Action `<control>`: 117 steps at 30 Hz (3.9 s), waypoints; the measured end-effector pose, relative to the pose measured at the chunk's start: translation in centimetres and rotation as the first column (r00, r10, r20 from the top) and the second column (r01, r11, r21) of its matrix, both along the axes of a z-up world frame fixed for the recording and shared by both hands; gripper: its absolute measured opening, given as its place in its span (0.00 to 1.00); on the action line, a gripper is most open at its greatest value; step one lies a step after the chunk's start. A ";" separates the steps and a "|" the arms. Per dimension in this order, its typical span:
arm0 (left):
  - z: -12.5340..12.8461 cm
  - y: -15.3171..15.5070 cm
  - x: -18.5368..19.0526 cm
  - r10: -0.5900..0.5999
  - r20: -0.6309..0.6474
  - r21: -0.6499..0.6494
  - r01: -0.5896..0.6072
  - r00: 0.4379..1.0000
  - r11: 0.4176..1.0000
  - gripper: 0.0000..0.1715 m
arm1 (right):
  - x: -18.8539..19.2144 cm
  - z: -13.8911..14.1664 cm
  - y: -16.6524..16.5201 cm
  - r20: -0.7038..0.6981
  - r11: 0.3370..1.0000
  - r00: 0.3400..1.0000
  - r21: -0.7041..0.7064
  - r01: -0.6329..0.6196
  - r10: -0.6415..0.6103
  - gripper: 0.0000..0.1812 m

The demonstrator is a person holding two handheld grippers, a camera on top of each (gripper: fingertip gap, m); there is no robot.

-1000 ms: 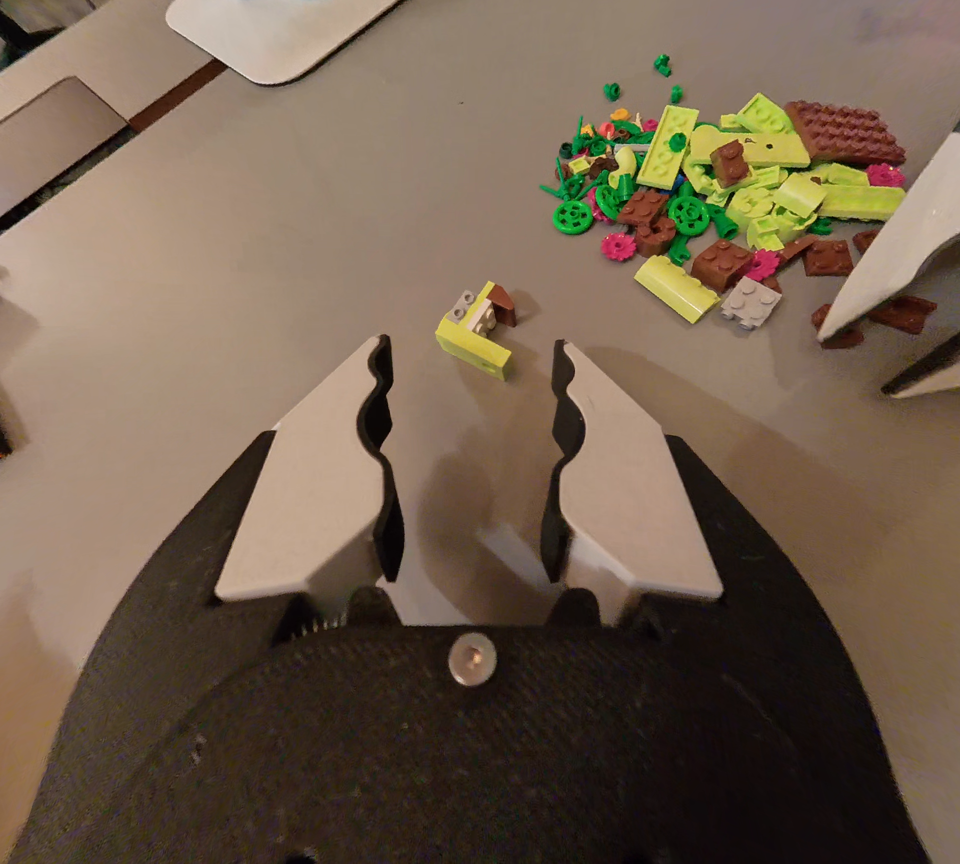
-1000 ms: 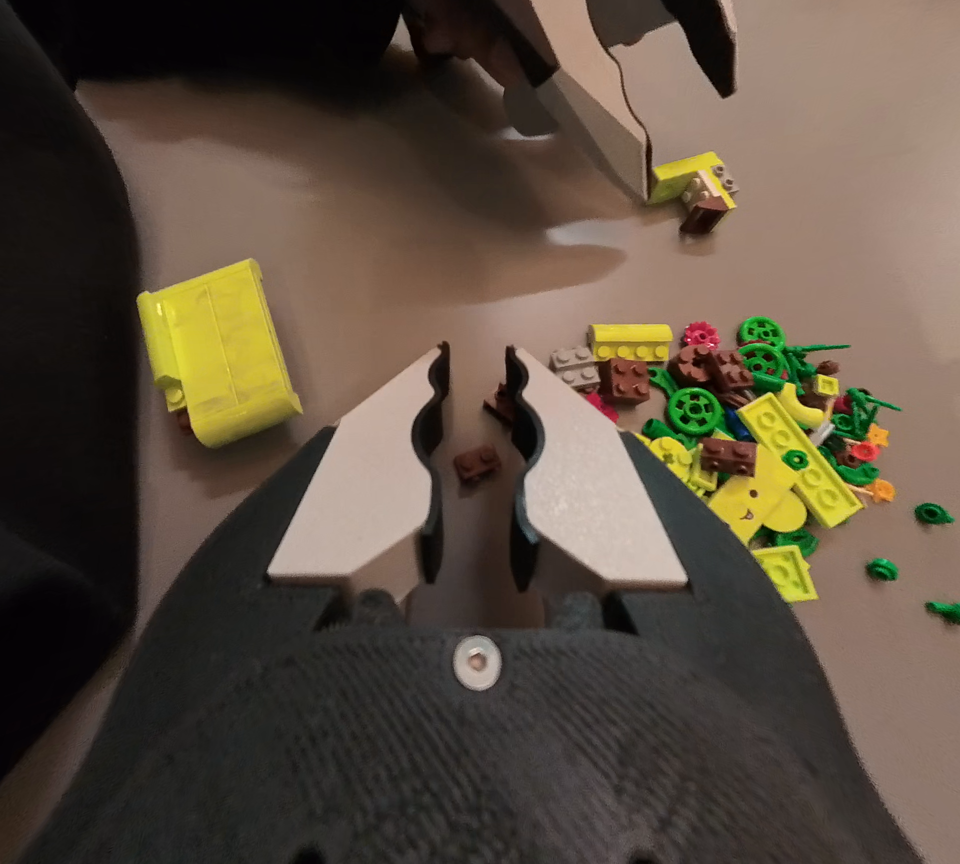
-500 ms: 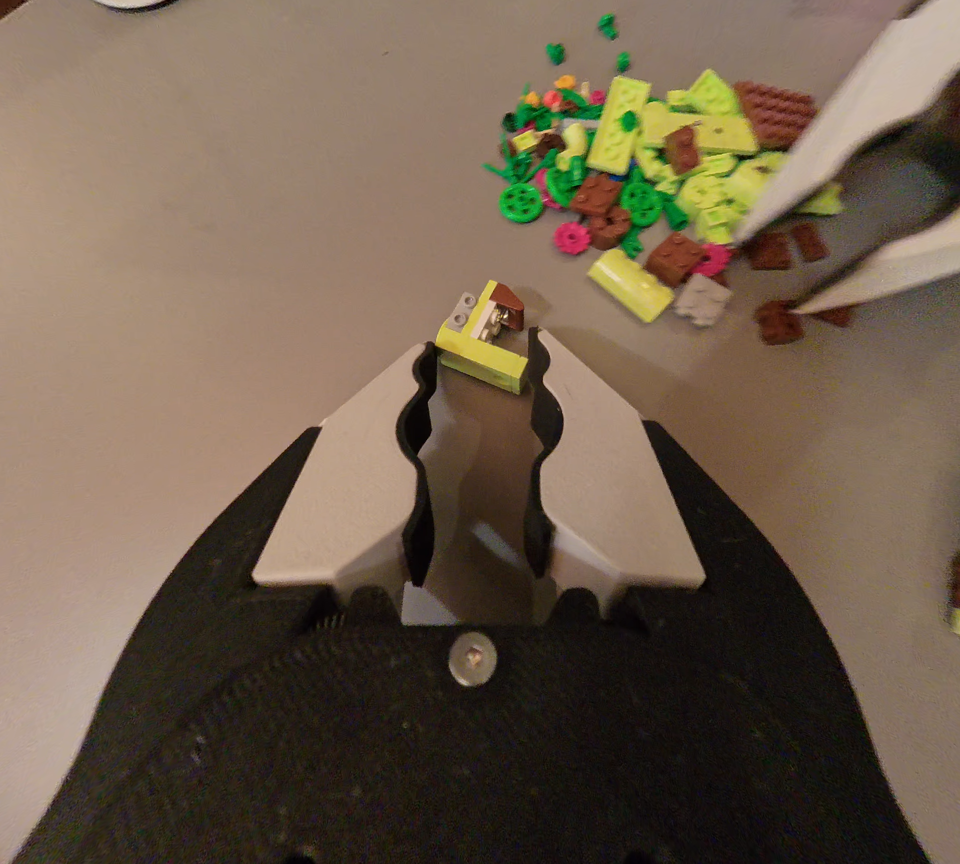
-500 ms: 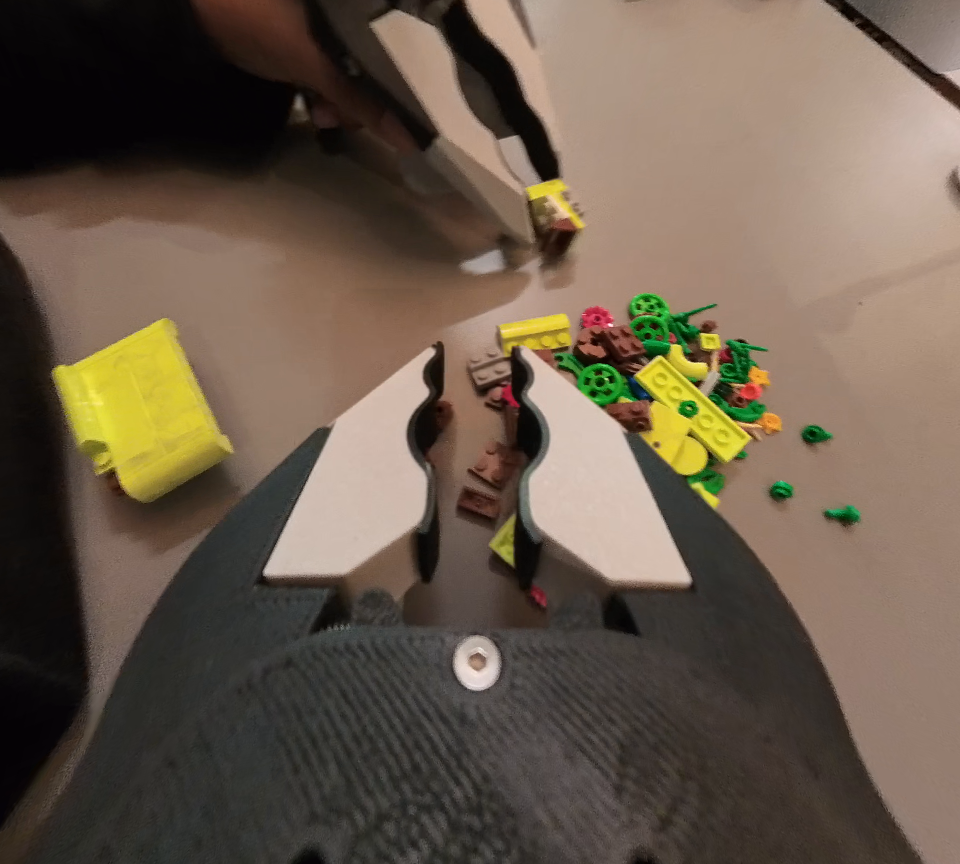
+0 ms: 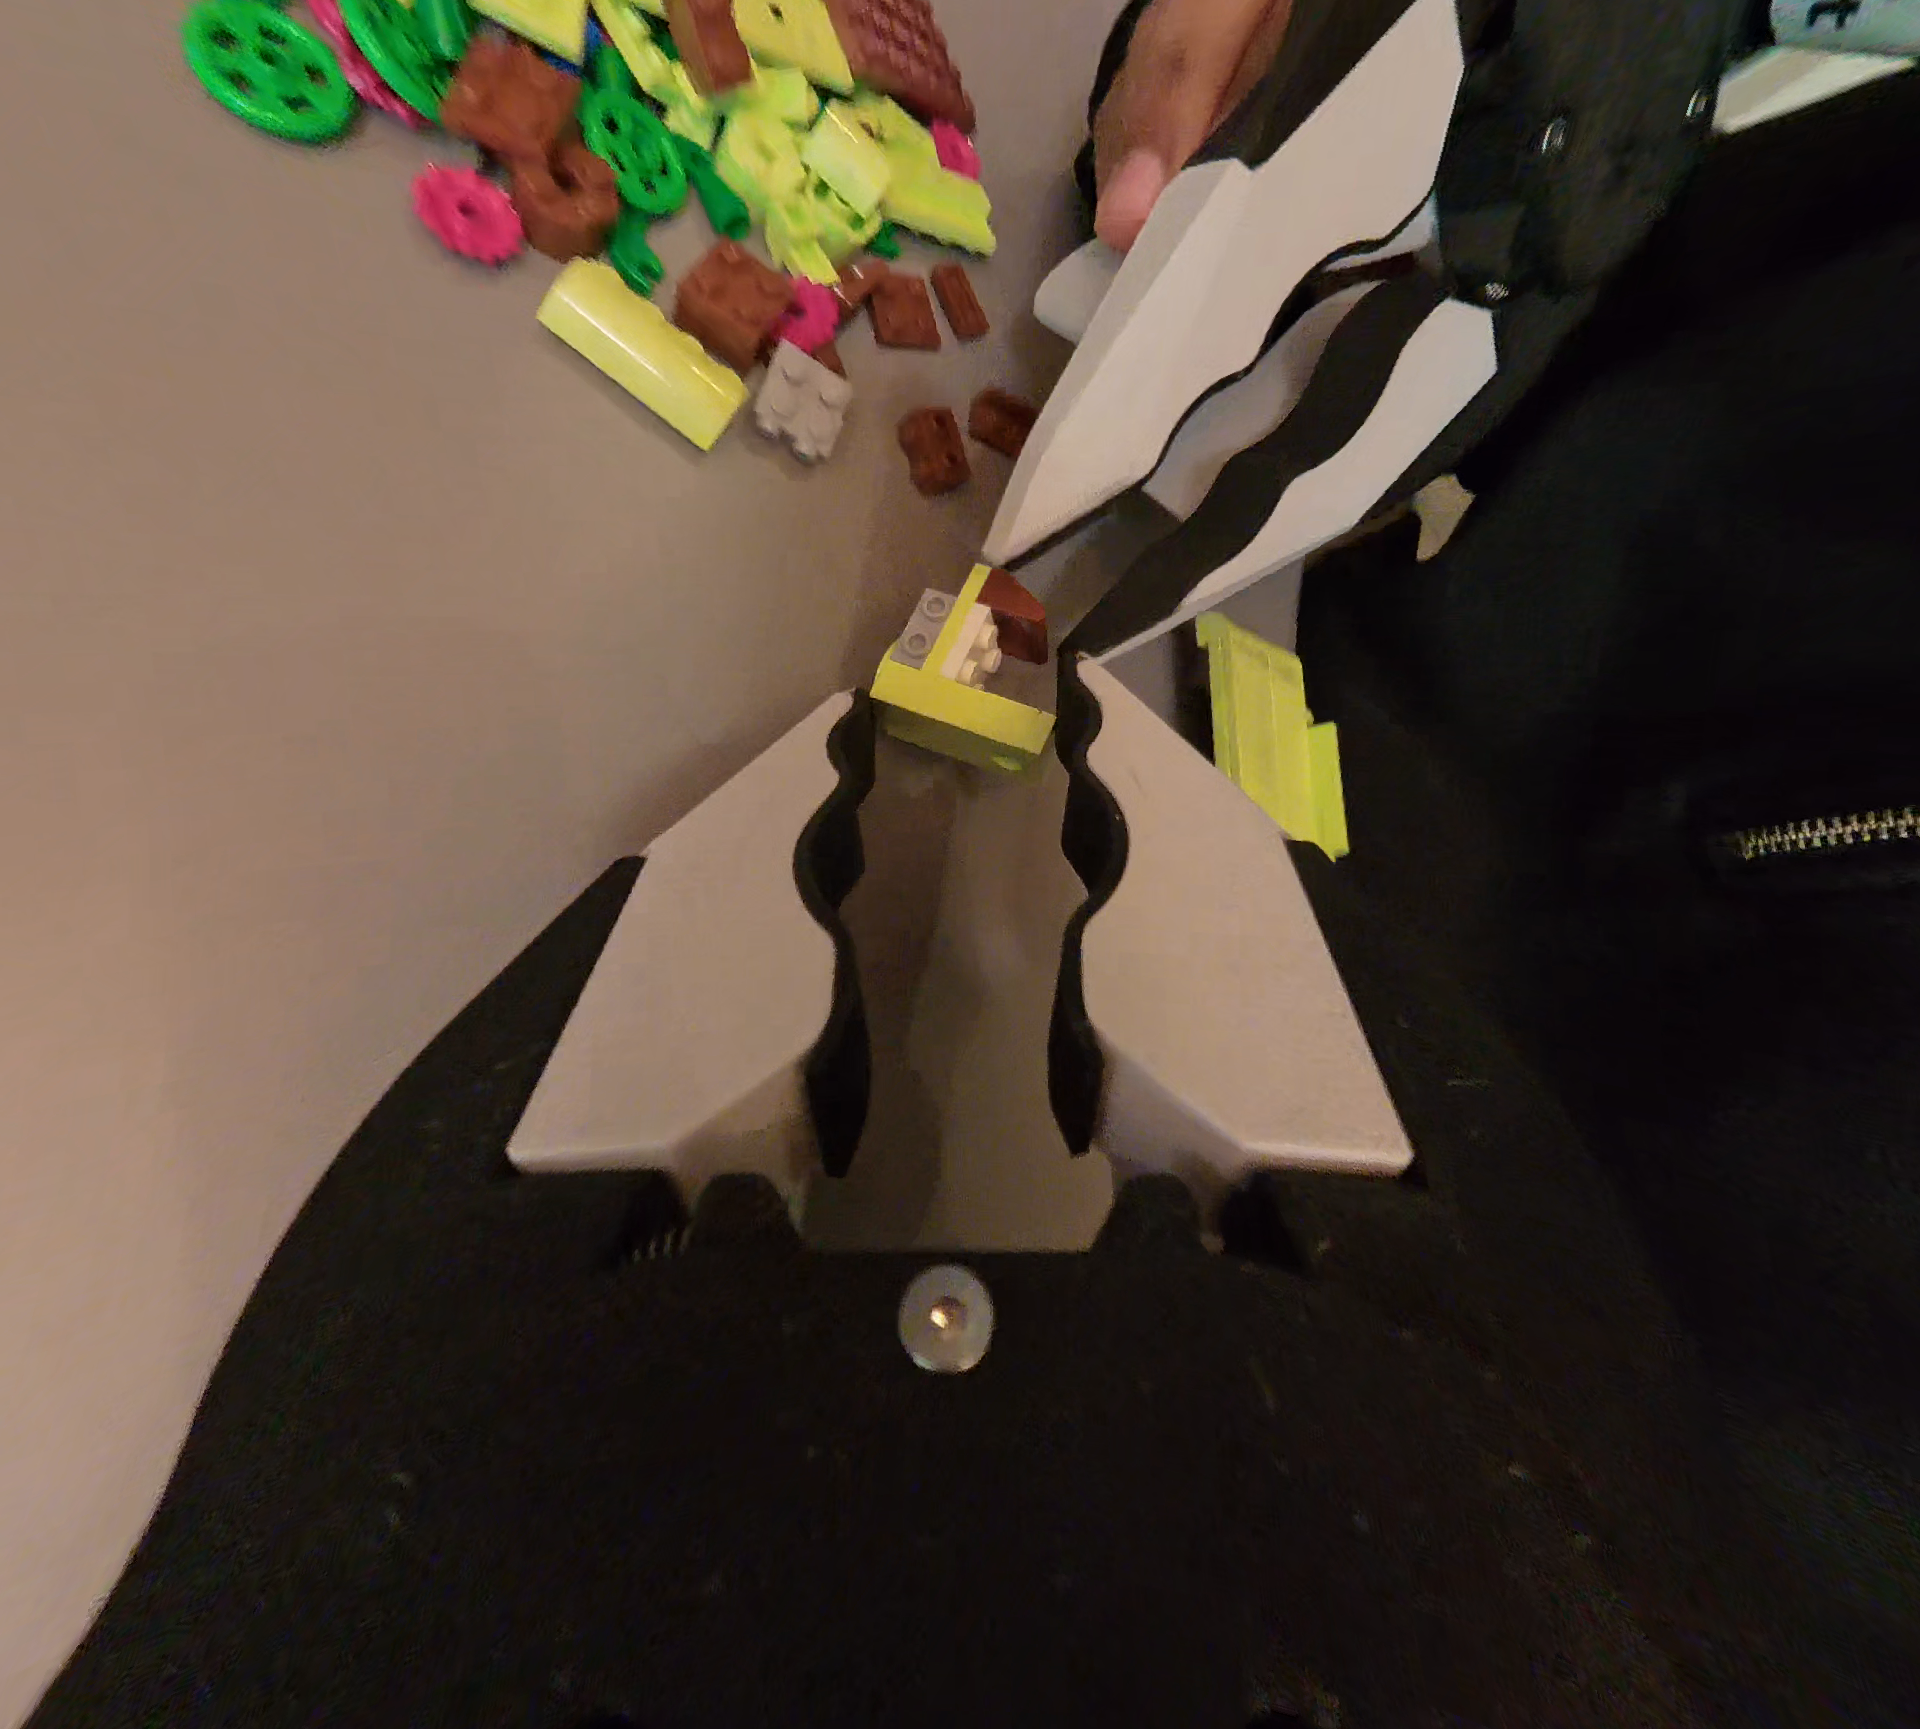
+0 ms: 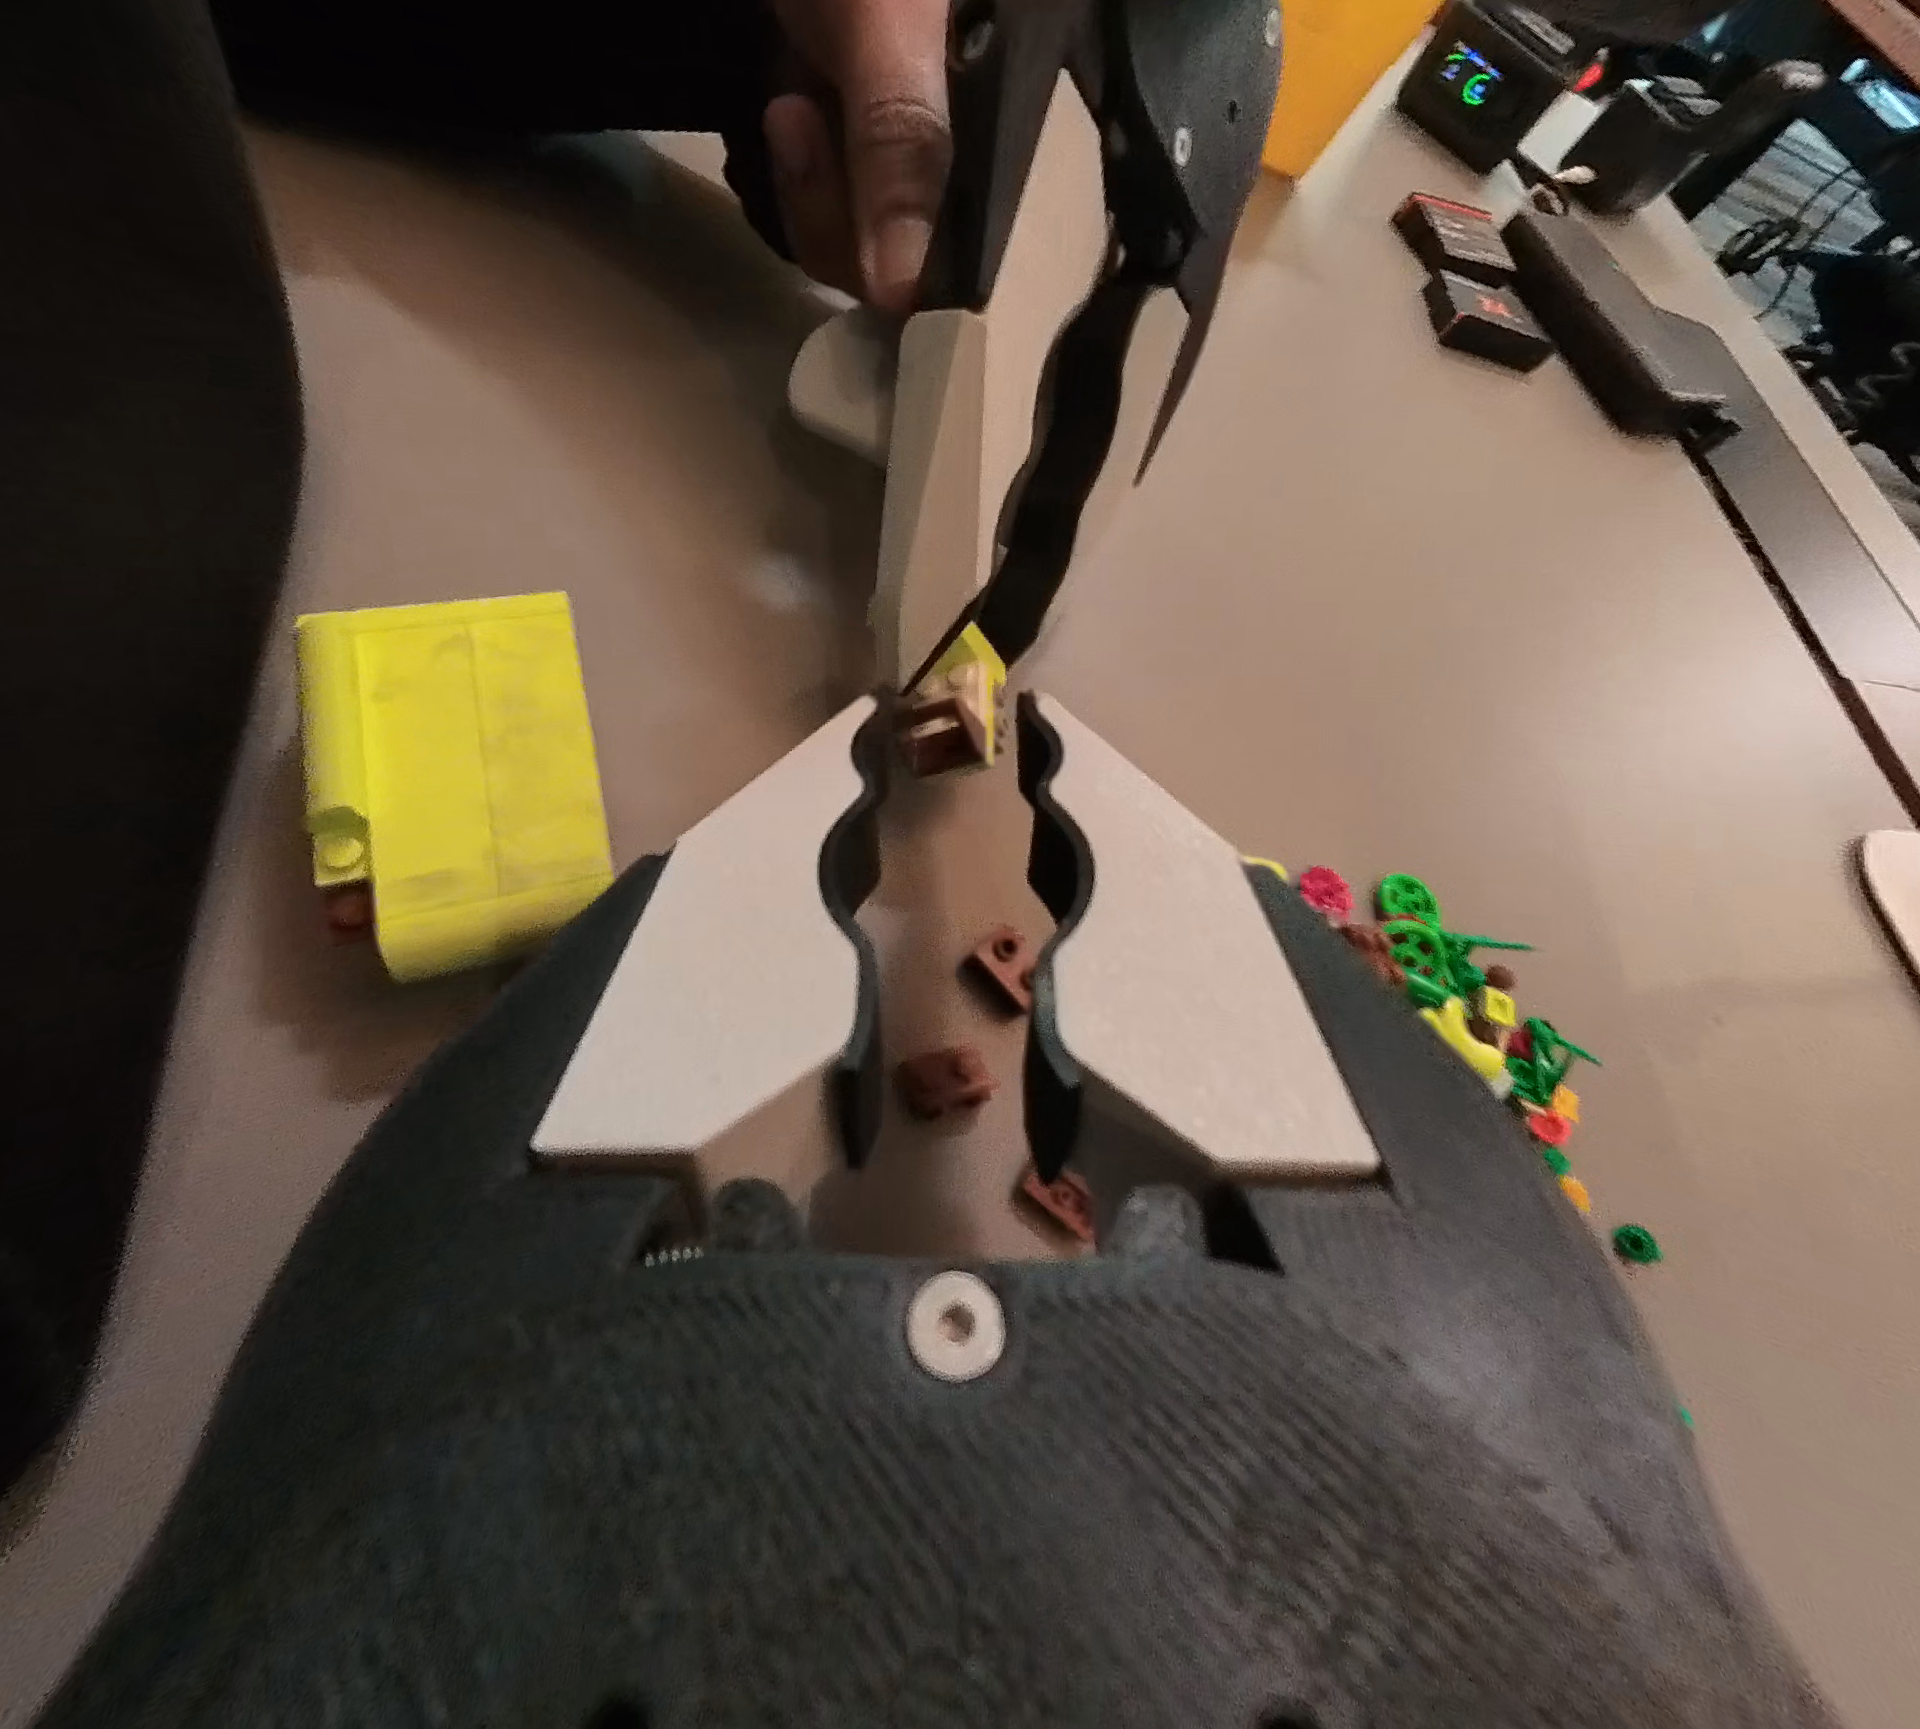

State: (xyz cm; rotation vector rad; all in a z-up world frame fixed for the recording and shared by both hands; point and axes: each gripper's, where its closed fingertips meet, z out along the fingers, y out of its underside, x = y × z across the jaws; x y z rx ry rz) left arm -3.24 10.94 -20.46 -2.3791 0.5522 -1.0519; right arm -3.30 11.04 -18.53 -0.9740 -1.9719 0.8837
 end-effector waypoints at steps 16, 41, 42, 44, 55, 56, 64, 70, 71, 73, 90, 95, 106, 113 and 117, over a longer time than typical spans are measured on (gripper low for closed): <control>-0.1 0.0 -0.3 0.026 0.060 -0.049 -0.023 0.998 0.999 0.19 | 0.2 -1.1 -0.5 0.097 0.997 0.995 -0.069 -0.022 0.029 0.17; -0.4 0.5 0.7 -0.130 -0.282 0.383 0.236 0.950 0.893 0.13 | 0.9 -1.5 0.7 0.206 0.972 0.978 -0.227 0.066 -0.018 0.10; -0.4 0.4 0.7 -0.135 -0.275 0.379 0.236 0.952 0.895 0.13 | 0.9 -1.5 0.5 0.207 0.970 0.978 -0.234 0.061 -0.011 0.10; -0.5 0.4 0.8 -0.140 -0.279 0.376 0.242 0.950 0.894 0.13 | 0.8 -1.6 0.3 0.213 0.971 0.977 -0.231 0.057 -0.006 0.10; -0.5 0.7 0.5 -0.127 -0.323 0.407 0.259 0.938 0.876 0.10 | 0.8 -1.4 0.4 0.212 0.966 0.977 -0.250 0.066 -0.012 0.10; -0.5 0.7 0.5 -0.127 -0.330 0.412 0.264 0.935 0.872 0.10 | 0.8 -1.5 0.3 0.213 0.968 0.977 -0.243 0.063 -0.010 0.10; -0.7 0.5 0.8 -0.136 -0.375 0.442 0.306 0.917 0.843 0.11 | 1.1 -1.8 0.3 0.255 0.956 0.967 -0.284 0.068 0.007 0.07; -0.7 0.5 0.9 -0.138 -0.377 0.444 0.309 0.916 0.841 0.10 | 1.1 -1.7 0.4 0.241 0.960 0.970 -0.273 0.065 0.003 0.12; -0.7 0.6 0.9 -0.136 -0.378 0.444 0.308 0.916 0.841 0.10 | 1.1 -1.7 0.5 0.239 0.961 0.971 -0.267 0.066 0.000 0.12; -0.7 0.6 0.9 -0.136 -0.379 0.445 0.309 0.915 0.841 0.10 | 1.0 -1.7 0.6 0.232 0.965 0.973 -0.254 0.065 -0.004 0.14; -0.8 0.1 1.3 -0.154 -0.424 0.441 0.352 0.892 0.826 0.10 | 1.1 -1.9 0.0 0.256 0.963 0.966 -0.266 0.050 0.021 0.08; -0.9 -0.1 1.4 -0.156 -0.441 0.437 0.363 0.884 0.823 0.10 | 1.3 -1.7 -0.1 0.271 0.948 0.961 -0.317 0.043 0.047 0.07; -0.9 0.0 1.5 -0.161 -0.407 0.439 0.347 0.899 0.829 0.10 | 1.0 0.3 6.6 0.171 0.916 0.955 -0.284 0.284 -0.243 0.07; 0.4 1.0 0.8 -0.095 -0.290 0.455 0.225 0.952 0.861 0.10 | 0.8 0.5 8.5 0.095 0.916 0.928 -0.152 0.371 -0.360 0.23; 2.5 2.2 0.1 -0.011 -0.104 0.448 0.057 0.995 0.892 0.09 | 0.6 2.4 6.8 0.011 0.936 0.958 -0.211 0.282 -0.286 0.23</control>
